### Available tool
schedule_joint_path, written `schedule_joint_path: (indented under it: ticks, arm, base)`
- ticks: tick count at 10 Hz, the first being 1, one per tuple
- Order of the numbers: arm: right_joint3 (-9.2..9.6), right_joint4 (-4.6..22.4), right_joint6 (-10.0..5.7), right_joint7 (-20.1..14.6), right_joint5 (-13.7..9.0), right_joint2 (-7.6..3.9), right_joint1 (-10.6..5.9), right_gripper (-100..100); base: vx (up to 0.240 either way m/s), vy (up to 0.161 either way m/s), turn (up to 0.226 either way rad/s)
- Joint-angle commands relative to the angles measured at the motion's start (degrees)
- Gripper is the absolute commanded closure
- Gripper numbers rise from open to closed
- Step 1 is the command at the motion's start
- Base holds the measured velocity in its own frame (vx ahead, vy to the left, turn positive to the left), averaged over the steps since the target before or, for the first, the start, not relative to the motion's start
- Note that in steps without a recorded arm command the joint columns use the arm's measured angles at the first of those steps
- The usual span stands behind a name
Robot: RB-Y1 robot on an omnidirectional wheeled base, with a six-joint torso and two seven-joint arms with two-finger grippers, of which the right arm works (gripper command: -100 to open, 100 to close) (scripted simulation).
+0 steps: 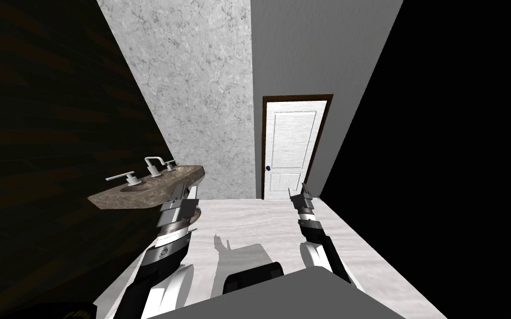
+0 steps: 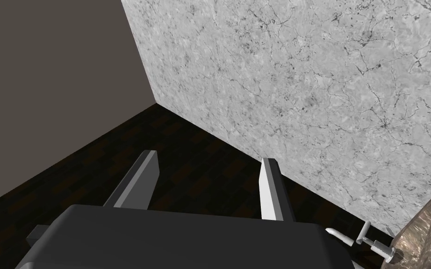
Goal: Pull the door open
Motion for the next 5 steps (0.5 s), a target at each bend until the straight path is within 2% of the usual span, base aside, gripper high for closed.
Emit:
schedule_joint_path:
  ticks: [1,5]
  arm:
    - [-0.18,1.6,-0.76,-1.7,-1.4,-0.56,-0.15,-100]
    - [-0.38,6.1,-2.77,-5.8,-4.9,-1.59,-0.80,-100]
  base:
    - [0.082,-0.042,0.163]
    - [0.095,-0.031,0.151]
